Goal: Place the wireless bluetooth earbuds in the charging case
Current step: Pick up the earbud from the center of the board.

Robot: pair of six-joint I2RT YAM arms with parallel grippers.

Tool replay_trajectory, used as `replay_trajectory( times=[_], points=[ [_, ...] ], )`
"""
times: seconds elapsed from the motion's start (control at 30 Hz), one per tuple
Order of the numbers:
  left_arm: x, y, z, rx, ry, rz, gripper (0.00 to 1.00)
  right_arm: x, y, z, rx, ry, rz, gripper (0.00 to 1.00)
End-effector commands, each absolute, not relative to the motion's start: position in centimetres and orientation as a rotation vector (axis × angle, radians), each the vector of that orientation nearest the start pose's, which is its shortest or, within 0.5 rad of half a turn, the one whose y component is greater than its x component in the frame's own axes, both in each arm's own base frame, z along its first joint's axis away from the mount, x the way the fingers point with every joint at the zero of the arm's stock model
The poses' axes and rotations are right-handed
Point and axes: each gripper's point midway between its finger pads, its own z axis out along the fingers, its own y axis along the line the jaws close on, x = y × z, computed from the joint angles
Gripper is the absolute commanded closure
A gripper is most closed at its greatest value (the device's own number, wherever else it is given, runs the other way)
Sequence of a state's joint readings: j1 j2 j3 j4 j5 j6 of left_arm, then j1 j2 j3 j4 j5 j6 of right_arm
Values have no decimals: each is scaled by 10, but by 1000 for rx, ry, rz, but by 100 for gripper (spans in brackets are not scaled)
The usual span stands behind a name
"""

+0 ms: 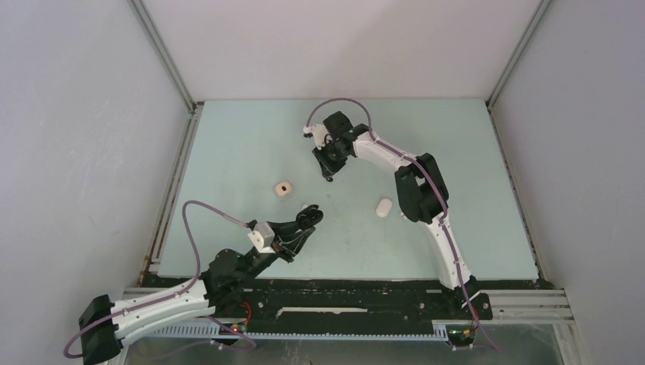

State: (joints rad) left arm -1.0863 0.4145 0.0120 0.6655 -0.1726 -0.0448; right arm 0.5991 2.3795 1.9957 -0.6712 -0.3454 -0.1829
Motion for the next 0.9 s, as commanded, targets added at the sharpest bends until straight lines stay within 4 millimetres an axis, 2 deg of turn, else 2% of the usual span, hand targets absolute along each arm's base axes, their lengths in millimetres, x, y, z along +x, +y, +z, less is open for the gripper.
replay_trajectory(
  times=[0.0, 0.17, 0.53, 0.87],
  points=[
    [150, -226, 141, 609, 1333, -807, 100, 425, 338, 27, -1095, 2430, 509, 79],
    [149, -226, 141, 611, 1333, -808, 100, 426, 331, 31, -1093, 2417, 447, 77],
    [149, -227, 141, 613, 1330, -811, 100, 423, 327, 36, -1124, 2384, 343, 79],
    [148, -228, 141, 625, 1330, -812, 100, 412, 325, 35, -1160, 2387, 312, 75]
  ],
)
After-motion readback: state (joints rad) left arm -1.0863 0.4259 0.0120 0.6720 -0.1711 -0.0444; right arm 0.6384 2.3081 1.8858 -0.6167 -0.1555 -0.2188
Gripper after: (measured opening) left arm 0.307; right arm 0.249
